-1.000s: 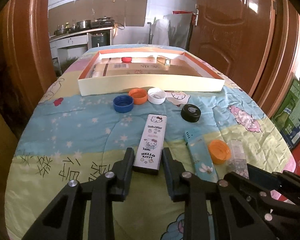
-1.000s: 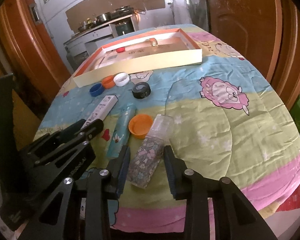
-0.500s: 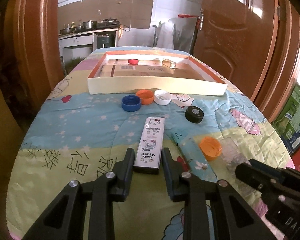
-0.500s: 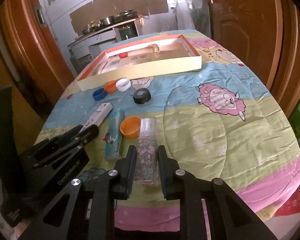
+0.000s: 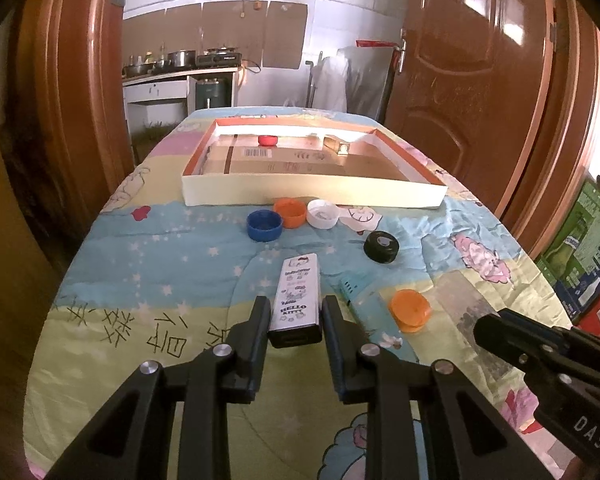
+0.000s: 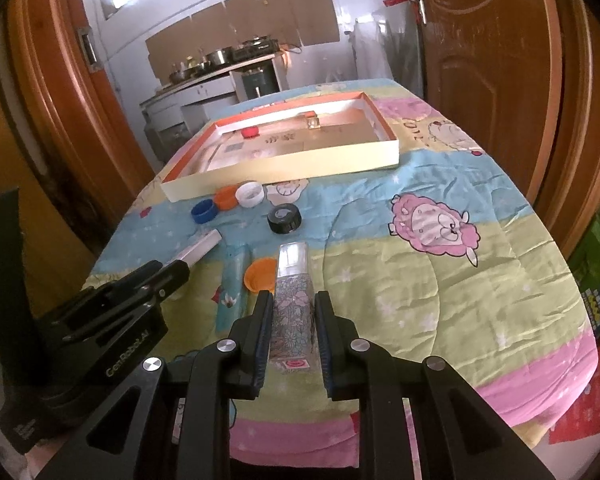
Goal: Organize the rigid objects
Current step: 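Carry the Hello Kitty box and clear tube with both grippers into the tray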
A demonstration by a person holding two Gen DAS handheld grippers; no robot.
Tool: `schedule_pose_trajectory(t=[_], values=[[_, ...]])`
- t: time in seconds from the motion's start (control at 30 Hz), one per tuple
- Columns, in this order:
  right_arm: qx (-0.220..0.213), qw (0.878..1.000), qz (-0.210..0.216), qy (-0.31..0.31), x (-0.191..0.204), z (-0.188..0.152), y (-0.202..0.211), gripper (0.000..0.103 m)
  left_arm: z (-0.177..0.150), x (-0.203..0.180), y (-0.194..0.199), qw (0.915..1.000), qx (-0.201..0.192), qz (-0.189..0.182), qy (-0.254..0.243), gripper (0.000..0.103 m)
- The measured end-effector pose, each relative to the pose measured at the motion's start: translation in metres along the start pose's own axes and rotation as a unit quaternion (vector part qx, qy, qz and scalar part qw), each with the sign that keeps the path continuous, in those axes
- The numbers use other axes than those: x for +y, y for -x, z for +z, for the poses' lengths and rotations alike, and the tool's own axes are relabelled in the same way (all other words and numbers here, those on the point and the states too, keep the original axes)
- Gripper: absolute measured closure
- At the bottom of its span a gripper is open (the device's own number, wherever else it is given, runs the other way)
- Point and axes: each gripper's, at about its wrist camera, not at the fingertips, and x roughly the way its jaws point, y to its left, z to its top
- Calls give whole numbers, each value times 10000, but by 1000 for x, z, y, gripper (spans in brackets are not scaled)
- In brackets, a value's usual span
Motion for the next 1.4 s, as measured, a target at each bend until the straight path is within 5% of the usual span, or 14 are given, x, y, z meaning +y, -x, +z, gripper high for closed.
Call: schedule_pose_trajectory(t=[0.27,0.53,0.93,1.4], values=[[-43,10000,18,20,-2,3,1,81,2,2,5,10000,-31,-53,31,76],[72,10000,37,10,-4,2,-5,81,-3,6,-21,9984,476,-256,147,78],[230,9997,-39,82,-8,-5,-18,81,17,2,-41,9977,630,-169,165,77],[281,9995,49,117,-13,-6,-26,82,20,-1,-42,9992,393,-83,22,78]])
